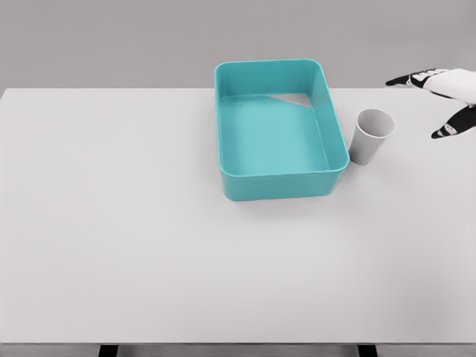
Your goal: Put the paper cup into the basket with your right arm
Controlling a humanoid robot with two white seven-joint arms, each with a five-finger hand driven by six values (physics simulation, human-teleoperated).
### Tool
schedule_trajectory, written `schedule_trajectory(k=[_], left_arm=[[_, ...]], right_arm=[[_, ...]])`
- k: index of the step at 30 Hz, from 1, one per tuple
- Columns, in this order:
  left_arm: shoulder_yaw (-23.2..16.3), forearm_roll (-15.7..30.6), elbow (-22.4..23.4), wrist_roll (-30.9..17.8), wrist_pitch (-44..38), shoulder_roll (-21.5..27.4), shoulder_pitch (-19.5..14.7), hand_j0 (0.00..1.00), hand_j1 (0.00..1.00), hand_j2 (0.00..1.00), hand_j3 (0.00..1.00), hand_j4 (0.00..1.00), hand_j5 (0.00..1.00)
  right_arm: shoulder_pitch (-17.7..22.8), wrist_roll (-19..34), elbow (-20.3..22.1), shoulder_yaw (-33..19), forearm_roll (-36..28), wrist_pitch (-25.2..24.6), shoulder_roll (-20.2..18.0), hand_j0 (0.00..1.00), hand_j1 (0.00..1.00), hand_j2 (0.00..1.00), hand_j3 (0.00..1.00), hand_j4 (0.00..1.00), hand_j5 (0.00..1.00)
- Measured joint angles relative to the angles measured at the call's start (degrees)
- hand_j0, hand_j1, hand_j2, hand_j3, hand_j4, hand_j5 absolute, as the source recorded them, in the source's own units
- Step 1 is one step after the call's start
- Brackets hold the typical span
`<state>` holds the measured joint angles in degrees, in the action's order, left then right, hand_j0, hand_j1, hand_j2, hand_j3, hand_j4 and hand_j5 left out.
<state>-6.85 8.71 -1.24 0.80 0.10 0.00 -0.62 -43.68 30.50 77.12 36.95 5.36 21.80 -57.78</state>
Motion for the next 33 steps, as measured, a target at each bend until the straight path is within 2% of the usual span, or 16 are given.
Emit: schedule_trajectory(k=[6,7,9,11,13,17,19,25,33], left_arm=[[0.0,0.0,0.0,0.0,0.0,0.0,0.0,1.0,1.0,1.0,1.0,1.0,1.0],[0.0,0.0,0.0,0.0,0.0,0.0,0.0,1.0,1.0,1.0,1.0,1.0,1.0],[0.0,0.0,0.0,0.0,0.0,0.0,0.0,1.0,1.0,1.0,1.0,1.0,1.0],[0.0,0.0,0.0,0.0,0.0,0.0,0.0,1.0,1.0,1.0,1.0,1.0,1.0],[0.0,0.0,0.0,0.0,0.0,0.0,0.0,1.0,1.0,1.0,1.0,1.0,1.0],[0.0,0.0,0.0,0.0,0.0,0.0,0.0,1.0,1.0,1.0,1.0,1.0,1.0],[0.0,0.0,0.0,0.0,0.0,0.0,0.0,1.0,1.0,1.0,1.0,1.0,1.0],[0.0,0.0,0.0,0.0,0.0,0.0,0.0,1.0,1.0,1.0,1.0,1.0,1.0],[0.0,0.0,0.0,0.0,0.0,0.0,0.0,1.0,1.0,1.0,1.0,1.0,1.0]], right_arm=[[0.1,-0.1,1.2,-1.8,-0.1,-1.8,0.0,1.0,1.0,1.0,1.0,1.0,1.0],[0.2,0.6,1.3,-2.1,-0.7,-1.8,-0.1,1.0,1.0,1.0,1.0,1.0,1.0],[0.4,2.5,0.9,-2.4,-5.9,-1.3,0.0,1.0,1.0,1.0,1.0,1.0,1.0],[0.5,3.5,-1.6,-2.6,-12.5,0.4,0.3,1.0,1.0,1.0,1.0,1.0,1.0],[0.9,4.0,-6.3,-2.6,-19.2,2.1,1.1,1.0,1.0,1.0,1.0,1.0,1.0],[1.2,4.4,-17.4,-2.6,-27.9,4.3,6.1,1.0,1.0,1.0,1.0,1.0,1.0],[1.3,4.4,-21.3,-2.5,-30.1,4.9,7.9,1.0,1.0,1.0,1.0,1.0,1.0],[2.5,4.5,-25.7,-2.4,-32.1,5.2,11.4,1.0,1.0,1.0,1.0,1.0,1.0],[3.3,4.5,-29.1,-2.3,-30.6,5.3,14.8,1.0,1.0,1.0,1.0,1.0,1.0]])
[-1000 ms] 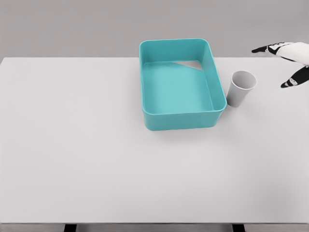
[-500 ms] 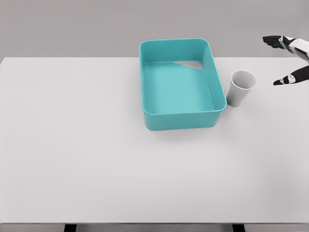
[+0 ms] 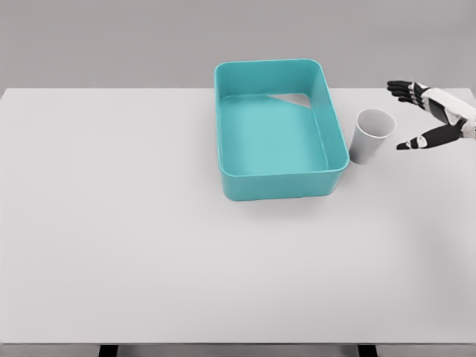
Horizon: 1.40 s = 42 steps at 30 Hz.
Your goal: Put the paper cup into the basket with your right arm
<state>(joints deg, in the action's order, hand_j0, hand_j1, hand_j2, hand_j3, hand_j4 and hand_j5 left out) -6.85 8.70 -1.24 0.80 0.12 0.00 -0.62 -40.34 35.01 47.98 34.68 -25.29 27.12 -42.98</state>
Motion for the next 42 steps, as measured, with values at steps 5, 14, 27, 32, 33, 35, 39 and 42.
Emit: schedule_trajectory(k=[5,14,27,32,33,35,39,42], left_arm=[[0.0,0.0,0.0,0.0,0.0,0.0,0.0,1.0,1.0,1.0,1.0,1.0,1.0],[0.0,0.0,0.0,0.0,0.0,0.0,0.0,1.0,1.0,1.0,1.0,1.0,1.0],[0.0,0.0,0.0,0.0,0.0,0.0,0.0,1.0,1.0,1.0,1.0,1.0,1.0],[0.0,0.0,0.0,0.0,0.0,0.0,0.0,1.0,1.0,1.0,1.0,1.0,1.0],[0.0,0.0,0.0,0.0,0.0,0.0,0.0,1.0,1.0,1.0,1.0,1.0,1.0],[0.0,0.0,0.0,0.0,0.0,0.0,0.0,1.0,1.0,1.0,1.0,1.0,1.0],[0.0,0.0,0.0,0.0,0.0,0.0,0.0,1.0,1.0,1.0,1.0,1.0,1.0],[0.0,0.0,0.0,0.0,0.0,0.0,0.0,1.0,1.0,1.0,1.0,1.0,1.0]], right_arm=[[0.0,0.0,-2.3,0.3,0.6,0.1,1.0,1.0,1.0,1.0,1.0,1.0,1.0],[-0.3,0.0,-4.8,0.9,2.5,-0.3,1.9,1.0,1.0,1.0,1.0,1.0,1.0],[-0.7,0.0,-7.9,1.2,3.8,-0.2,4.3,1.0,1.0,1.0,1.0,1.0,1.0],[-0.7,0.0,-7.6,1.4,4.3,-0.2,4.4,1.0,1.0,1.0,1.0,1.0,1.0],[-0.7,0.0,-7.5,1.4,4.4,-0.2,4.5,1.0,1.0,1.0,1.0,1.0,1.0],[-1.0,0.0,-7.5,1.4,4.5,-0.2,4.7,1.0,1.0,1.0,1.0,1.0,1.0],[-1.7,0.0,-7.4,1.4,4.7,-0.4,5.2,1.0,1.0,1.0,1.0,1.0,1.0],[-1.8,0.0,-7.4,1.5,4.7,-0.5,5.5,1.0,1.0,1.0,1.0,1.0,1.0]])
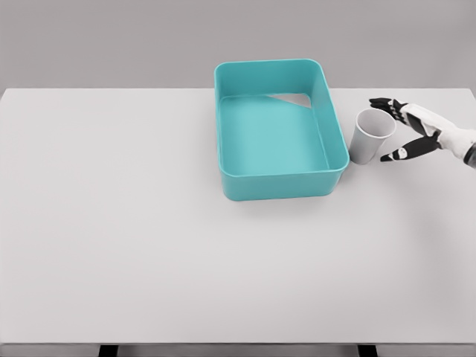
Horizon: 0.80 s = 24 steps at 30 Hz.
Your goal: Put the paper cup into the basket with your right arm
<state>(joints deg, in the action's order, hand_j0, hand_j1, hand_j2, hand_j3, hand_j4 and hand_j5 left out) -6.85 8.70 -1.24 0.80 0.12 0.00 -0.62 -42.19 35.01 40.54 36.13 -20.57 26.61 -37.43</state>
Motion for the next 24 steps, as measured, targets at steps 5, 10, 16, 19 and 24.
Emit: schedule_trajectory(k=[5,10,16,19,24], left_arm=[[0.0,0.0,0.0,0.0,0.0,0.0,0.0,1.0,1.0,1.0,1.0,1.0,1.0],[0.0,0.0,0.0,0.0,0.0,0.0,0.0,1.0,1.0,1.0,1.0,1.0,1.0],[0.0,0.0,0.0,0.0,0.0,0.0,0.0,1.0,1.0,1.0,1.0,1.0,1.0],[0.0,0.0,0.0,0.0,0.0,0.0,0.0,1.0,1.0,1.0,1.0,1.0,1.0],[0.0,0.0,0.0,0.0,0.0,0.0,0.0,1.0,1.0,1.0,1.0,1.0,1.0]], right_arm=[[-0.1,0.0,0.0,0.2,0.0,-0.1,0.6,1.0,1.0,1.0,1.0,1.0,1.0],[-0.3,0.0,0.0,0.3,0.1,-0.1,1.0,1.0,1.0,1.0,1.0,1.0,1.0],[-0.4,0.0,0.2,0.4,0.3,-0.1,1.2,1.0,1.0,1.0,1.0,1.0,1.0],[-0.4,0.0,0.3,0.3,0.1,-0.1,1.6,1.0,1.0,1.0,1.0,1.0,1.0],[-0.3,0.0,0.4,0.4,0.1,-0.2,2.1,1.0,1.0,1.0,1.0,1.0,1.0]])
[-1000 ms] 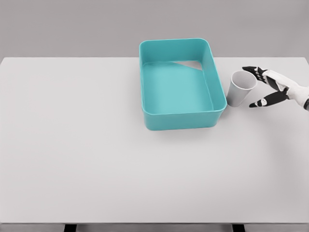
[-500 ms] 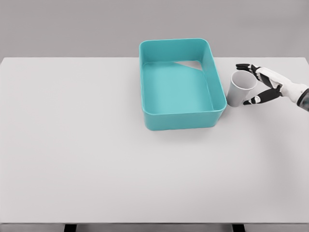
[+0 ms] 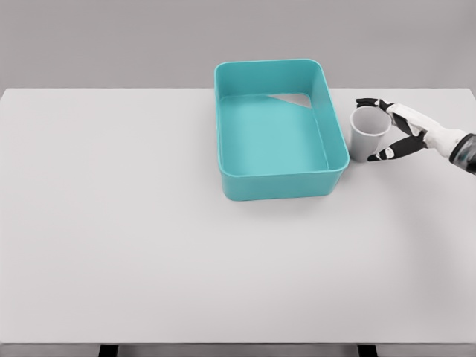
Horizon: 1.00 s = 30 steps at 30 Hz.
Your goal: Put the paper cup into the basket with your right arm
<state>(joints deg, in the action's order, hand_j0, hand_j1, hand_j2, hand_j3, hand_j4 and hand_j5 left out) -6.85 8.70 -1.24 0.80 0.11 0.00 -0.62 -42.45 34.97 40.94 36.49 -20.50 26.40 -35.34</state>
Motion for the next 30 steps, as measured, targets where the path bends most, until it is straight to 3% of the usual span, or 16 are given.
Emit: schedule_trajectory(k=[2,4,7,21,30], left_arm=[[0.0,0.0,0.0,0.0,0.0,0.0,0.0,1.0,1.0,1.0,1.0,1.0,1.0],[0.0,0.0,0.0,0.0,0.0,0.0,0.0,1.0,1.0,1.0,1.0,1.0,1.0],[0.0,0.0,0.0,0.0,0.0,0.0,0.0,1.0,1.0,1.0,1.0,1.0,1.0],[0.0,0.0,0.0,0.0,0.0,0.0,0.0,1.0,1.0,1.0,1.0,1.0,1.0],[0.0,0.0,0.0,0.0,0.0,0.0,0.0,1.0,1.0,1.0,1.0,1.0,1.0]], right_arm=[[-0.1,0.0,0.1,0.0,0.1,0.0,0.1,0.99,0.99,0.99,0.99,0.99,0.99],[-0.1,0.0,0.2,0.0,0.1,0.0,0.1,0.88,0.88,0.88,0.88,0.88,0.88],[-0.1,0.0,0.2,0.0,0.1,0.0,0.1,0.78,0.78,0.78,0.78,0.78,0.78],[-0.1,0.0,0.3,-1.0,-0.2,0.3,-0.7,0.78,0.78,0.78,0.78,0.78,0.78],[0.2,0.0,1.8,-6.9,-0.2,0.6,-1.1,0.78,0.78,0.78,0.78,0.78,0.78]])
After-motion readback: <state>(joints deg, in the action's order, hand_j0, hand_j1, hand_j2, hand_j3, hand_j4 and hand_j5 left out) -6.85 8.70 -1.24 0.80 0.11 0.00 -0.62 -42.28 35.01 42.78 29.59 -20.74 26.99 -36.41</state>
